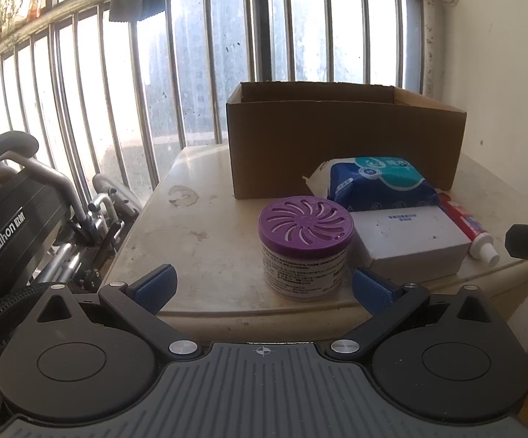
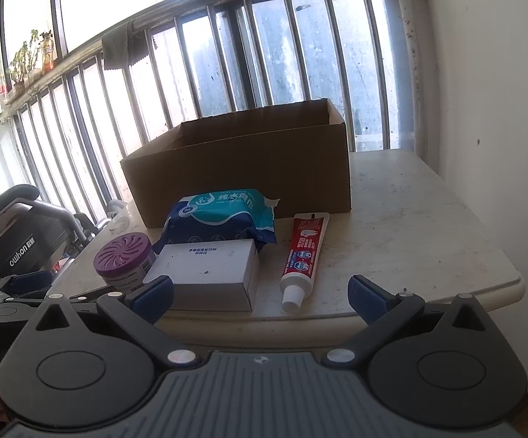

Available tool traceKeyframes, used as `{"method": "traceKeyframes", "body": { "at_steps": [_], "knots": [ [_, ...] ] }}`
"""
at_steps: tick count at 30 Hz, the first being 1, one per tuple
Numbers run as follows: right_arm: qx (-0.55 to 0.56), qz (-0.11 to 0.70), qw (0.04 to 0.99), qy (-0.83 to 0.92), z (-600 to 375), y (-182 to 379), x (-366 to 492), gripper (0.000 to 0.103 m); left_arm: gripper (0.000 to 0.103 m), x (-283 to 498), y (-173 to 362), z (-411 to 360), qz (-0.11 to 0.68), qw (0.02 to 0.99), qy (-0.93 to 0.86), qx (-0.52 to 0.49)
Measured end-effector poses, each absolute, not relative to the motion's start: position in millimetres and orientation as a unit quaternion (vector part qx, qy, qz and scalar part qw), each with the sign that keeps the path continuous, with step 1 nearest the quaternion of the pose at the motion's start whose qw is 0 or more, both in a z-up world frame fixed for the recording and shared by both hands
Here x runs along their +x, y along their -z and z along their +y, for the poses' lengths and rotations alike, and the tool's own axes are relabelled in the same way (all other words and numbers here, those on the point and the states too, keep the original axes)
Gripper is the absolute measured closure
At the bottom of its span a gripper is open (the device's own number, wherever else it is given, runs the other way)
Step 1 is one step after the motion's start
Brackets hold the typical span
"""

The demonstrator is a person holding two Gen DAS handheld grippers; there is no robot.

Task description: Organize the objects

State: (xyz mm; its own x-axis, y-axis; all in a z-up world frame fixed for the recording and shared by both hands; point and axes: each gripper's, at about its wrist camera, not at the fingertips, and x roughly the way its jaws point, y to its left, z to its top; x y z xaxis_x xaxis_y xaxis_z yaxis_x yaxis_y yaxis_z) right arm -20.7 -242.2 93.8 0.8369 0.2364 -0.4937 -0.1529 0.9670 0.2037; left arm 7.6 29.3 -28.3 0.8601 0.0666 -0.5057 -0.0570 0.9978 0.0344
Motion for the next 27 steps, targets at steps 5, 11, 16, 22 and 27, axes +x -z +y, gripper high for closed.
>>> {"method": "traceKeyframes", "body": {
  "at_steps": [5, 11, 16, 22, 27],
  "knots": [
    [0.079, 0.268, 0.955, -0.101, -241.8, -93.5, -20.7, 0.000, 0.000, 7.2, 29.3, 31.1, 0.262, 0.964, -0.037, 0.011],
    [0.078, 0.271, 0.954, -0.100, -241.5, -91.9, -20.6, 0.000, 0.000, 9.9, 34.8, 34.9, 0.273, 0.961, -0.031, -0.006],
    [0.077, 0.271, 0.954, -0.102, -241.4, -91.7, -22.1, 0.000, 0.000, 9.2, 37.6, 35.6, 0.276, 0.961, -0.033, -0.009],
    [0.077, 0.270, 0.954, -0.101, -241.3, -91.7, -24.6, 0.000, 0.000, 7.7, 37.8, 36.1, 0.276, 0.960, -0.038, -0.008],
    [0.073, 0.270, 0.955, -0.099, -241.0, -91.6, -27.4, 0.000, 0.000, 6.9, 38.0, 36.0, 0.276, 0.960, -0.040, -0.010]
  ]
}}
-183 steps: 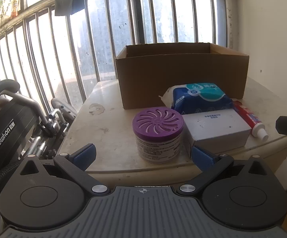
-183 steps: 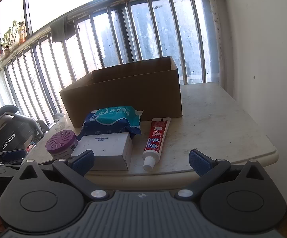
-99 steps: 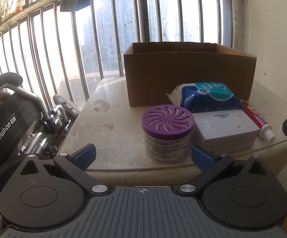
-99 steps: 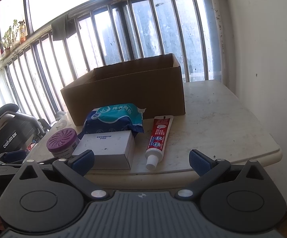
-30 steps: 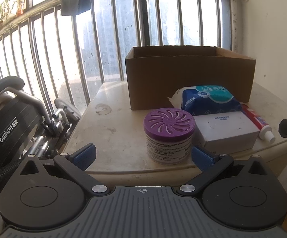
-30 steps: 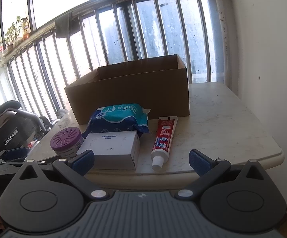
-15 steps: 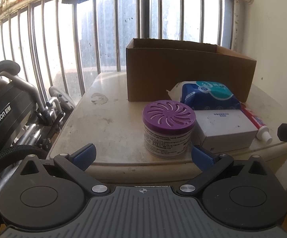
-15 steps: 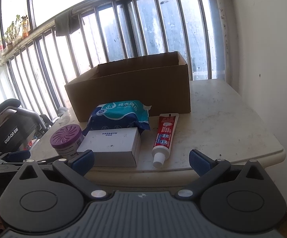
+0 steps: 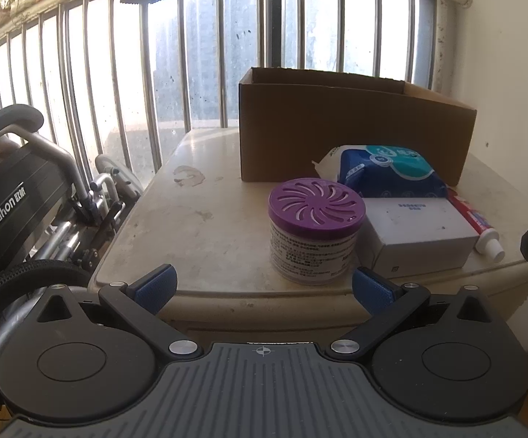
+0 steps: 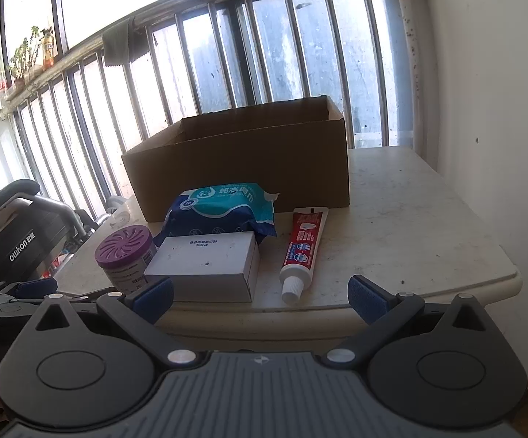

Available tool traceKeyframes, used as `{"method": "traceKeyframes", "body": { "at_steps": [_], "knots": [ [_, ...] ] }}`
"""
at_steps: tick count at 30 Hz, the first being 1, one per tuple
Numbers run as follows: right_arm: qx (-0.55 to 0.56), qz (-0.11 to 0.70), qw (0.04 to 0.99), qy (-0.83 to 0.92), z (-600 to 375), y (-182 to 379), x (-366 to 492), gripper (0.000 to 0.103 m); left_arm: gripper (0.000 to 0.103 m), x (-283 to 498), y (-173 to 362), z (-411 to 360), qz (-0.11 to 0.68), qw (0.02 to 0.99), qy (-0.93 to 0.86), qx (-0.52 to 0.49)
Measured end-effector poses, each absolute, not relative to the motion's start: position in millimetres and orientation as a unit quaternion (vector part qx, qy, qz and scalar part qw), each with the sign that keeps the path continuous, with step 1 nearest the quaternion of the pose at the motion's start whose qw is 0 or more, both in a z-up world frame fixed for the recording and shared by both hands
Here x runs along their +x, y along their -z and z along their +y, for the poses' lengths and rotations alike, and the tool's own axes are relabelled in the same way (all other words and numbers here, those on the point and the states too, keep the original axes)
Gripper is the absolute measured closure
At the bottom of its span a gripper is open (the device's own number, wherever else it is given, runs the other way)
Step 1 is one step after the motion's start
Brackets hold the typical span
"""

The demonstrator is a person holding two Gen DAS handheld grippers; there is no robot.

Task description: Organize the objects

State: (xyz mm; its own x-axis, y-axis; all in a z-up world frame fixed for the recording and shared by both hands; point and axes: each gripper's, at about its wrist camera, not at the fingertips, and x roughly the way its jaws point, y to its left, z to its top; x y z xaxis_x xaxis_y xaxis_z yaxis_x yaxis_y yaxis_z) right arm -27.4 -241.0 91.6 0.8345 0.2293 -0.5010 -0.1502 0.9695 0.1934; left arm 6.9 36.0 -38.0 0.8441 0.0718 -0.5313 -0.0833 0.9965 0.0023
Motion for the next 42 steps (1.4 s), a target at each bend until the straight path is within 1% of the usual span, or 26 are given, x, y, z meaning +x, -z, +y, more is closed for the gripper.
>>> {"method": "traceKeyframes", "body": {
  "at_steps": [14, 19, 42],
  "knots": [
    [0.076, 0.271, 0.954, -0.103, -240.4, -91.3, -25.7, 0.000, 0.000, 7.5, 37.7, 36.5, 0.274, 0.961, -0.040, -0.013],
    [0.072, 0.267, 0.955, -0.108, -237.4, -93.3, -25.9, 0.000, 0.000, 6.9, 37.5, 41.2, 0.274, 0.961, -0.029, -0.034],
    [0.079, 0.267, 0.955, -0.106, -243.1, -93.8, -28.6, 0.000, 0.000, 6.7, 33.8, 38.4, 0.270, 0.962, -0.032, -0.029]
  ]
}}
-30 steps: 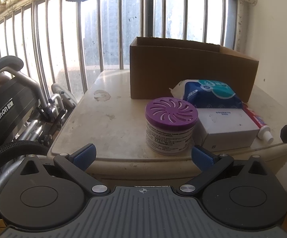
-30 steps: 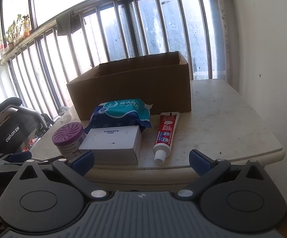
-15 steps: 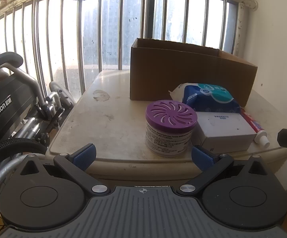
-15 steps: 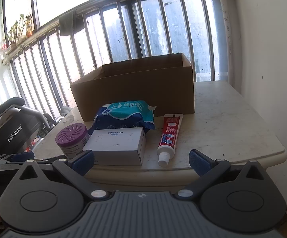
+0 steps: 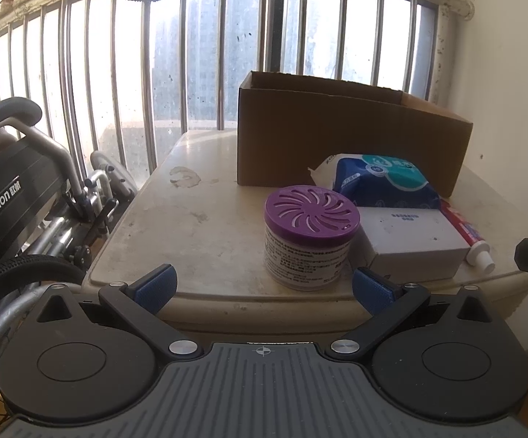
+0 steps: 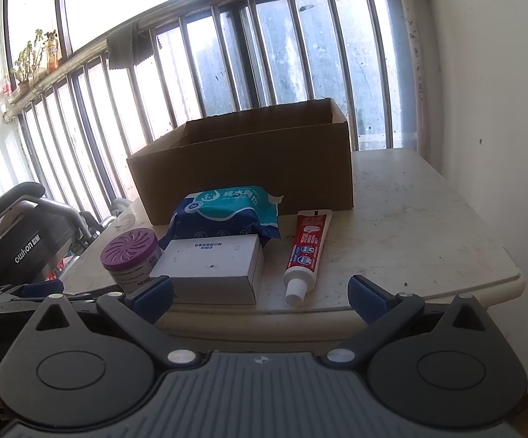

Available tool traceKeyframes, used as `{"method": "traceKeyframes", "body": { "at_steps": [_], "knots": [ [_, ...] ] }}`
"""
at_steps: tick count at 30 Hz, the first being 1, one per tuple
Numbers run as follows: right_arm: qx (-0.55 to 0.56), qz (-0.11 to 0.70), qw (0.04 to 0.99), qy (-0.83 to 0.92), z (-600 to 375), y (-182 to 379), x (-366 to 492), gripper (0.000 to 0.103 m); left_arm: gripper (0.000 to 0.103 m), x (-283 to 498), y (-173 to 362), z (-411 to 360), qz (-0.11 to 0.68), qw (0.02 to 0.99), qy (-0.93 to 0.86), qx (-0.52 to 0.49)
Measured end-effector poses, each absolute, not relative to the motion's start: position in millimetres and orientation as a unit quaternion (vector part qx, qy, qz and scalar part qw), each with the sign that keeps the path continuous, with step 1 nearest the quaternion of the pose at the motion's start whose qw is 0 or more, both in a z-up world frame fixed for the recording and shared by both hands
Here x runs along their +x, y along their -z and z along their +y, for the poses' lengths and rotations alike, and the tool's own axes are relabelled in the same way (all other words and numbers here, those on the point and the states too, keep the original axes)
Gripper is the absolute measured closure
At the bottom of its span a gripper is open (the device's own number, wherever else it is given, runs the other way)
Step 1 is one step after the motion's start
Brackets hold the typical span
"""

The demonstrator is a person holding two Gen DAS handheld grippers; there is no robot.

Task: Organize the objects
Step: 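Move the right tool to the purple-lidded jar and close its fingers on it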

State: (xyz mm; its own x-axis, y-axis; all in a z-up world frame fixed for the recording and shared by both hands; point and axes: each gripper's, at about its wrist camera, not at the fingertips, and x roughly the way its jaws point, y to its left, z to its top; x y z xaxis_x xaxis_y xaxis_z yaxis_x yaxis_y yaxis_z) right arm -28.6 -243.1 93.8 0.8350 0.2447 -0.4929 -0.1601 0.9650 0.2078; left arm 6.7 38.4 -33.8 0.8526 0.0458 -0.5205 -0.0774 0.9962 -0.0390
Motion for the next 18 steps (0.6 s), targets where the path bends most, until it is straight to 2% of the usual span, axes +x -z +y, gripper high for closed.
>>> {"method": "traceKeyframes", "body": {
  "at_steps": [14, 18],
  "knots": [
    [0.115, 0.269, 0.947, -0.135, -234.1, -90.4, -25.8, 0.000, 0.001, 11.9, 33.5, 31.4, 0.256, 0.966, -0.031, -0.009],
    [0.113, 0.268, 0.945, -0.148, -226.1, -91.6, -20.7, 0.000, 0.005, 15.0, 33.4, 31.5, 0.252, 0.968, -0.015, -0.014]
  ]
}}
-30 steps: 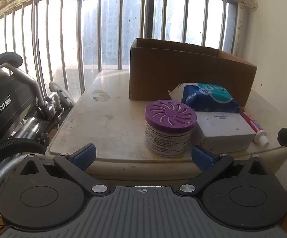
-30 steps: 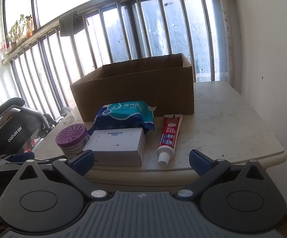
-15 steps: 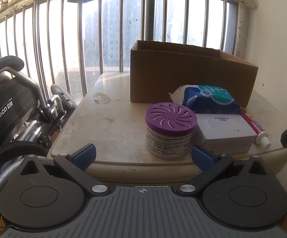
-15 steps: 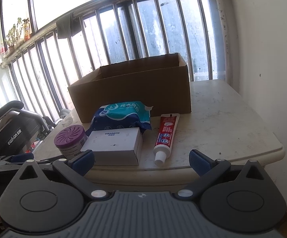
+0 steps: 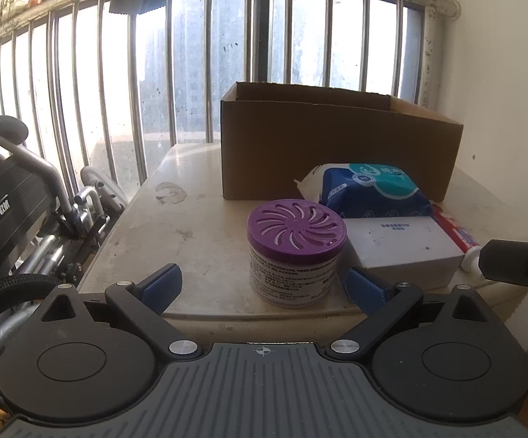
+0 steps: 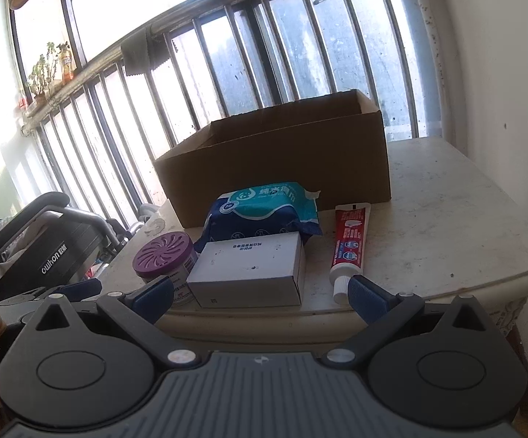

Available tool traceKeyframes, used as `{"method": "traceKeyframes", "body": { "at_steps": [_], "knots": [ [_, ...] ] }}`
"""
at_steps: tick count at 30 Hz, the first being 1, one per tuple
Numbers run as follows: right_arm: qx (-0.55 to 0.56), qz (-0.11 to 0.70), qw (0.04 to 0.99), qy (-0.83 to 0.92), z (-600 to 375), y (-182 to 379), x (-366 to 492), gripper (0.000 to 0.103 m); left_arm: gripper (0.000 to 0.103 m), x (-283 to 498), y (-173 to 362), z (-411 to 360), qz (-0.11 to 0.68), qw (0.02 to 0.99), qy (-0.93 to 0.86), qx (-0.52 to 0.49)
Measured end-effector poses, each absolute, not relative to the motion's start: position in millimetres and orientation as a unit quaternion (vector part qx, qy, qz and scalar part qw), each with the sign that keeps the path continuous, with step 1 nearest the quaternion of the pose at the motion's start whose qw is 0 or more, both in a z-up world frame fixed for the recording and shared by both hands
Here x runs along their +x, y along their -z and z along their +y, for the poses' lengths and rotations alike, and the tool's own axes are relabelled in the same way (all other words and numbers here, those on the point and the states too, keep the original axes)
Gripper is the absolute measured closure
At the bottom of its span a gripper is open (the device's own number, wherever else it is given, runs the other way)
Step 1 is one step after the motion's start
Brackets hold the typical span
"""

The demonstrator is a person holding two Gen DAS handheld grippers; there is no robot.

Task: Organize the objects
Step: 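Move the right tool to the purple-lidded jar and close its fingers on it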

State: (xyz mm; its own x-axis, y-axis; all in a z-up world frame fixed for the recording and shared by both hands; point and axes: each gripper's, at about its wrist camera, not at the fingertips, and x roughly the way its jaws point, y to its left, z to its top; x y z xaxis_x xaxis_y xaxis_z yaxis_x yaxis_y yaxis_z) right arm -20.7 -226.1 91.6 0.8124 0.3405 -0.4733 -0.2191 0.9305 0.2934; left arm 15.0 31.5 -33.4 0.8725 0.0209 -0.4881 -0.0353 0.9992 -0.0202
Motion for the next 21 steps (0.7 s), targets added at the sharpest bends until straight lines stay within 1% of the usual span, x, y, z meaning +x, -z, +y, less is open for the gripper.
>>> {"method": "traceKeyframes", "body": {
  "at_steps": [9, 14, 16, 17, 18, 19, 20, 21],
  "knots": [
    [0.122, 0.260, 0.941, -0.177, -217.3, -101.5, 11.6, 0.000, 0.006, 30.4, 32.4, 34.0, 0.229, 0.973, 0.008, -0.032],
    [0.117, 0.260, 0.937, -0.204, -209.2, -110.1, 38.9, 0.000, 0.008, 38.9, 35.4, 34.9, 0.215, 0.976, 0.022, -0.023],
    [0.114, 0.266, 0.932, -0.217, -202.9, -111.2, 48.6, 0.000, 0.010, 42.9, 37.9, 36.3, 0.214, 0.976, 0.027, -0.025],
    [0.110, 0.269, 0.929, -0.231, -198.4, -111.4, 52.9, 0.000, 0.014, 45.7, 39.9, 38.1, 0.215, 0.975, 0.036, -0.030],
    [0.107, 0.272, 0.925, -0.241, -194.2, -112.0, 55.7, 0.000, 0.022, 47.2, 41.7, 40.7, 0.216, 0.974, 0.048, -0.039],
    [0.104, 0.274, 0.923, -0.249, -190.2, -112.6, 57.5, 0.000, 0.026, 49.0, 43.0, 43.7, 0.218, 0.973, 0.060, -0.050],
    [0.098, 0.273, 0.922, -0.256, -186.0, -113.0, 58.6, 0.000, 0.033, 50.7, 44.3, 47.0, 0.219, 0.971, 0.072, -0.062],
    [0.092, 0.272, 0.921, -0.262, -182.3, -113.6, 59.2, 0.000, 0.033, 51.3, 45.0, 49.3, 0.219, 0.970, 0.077, -0.068]
  ]
}}
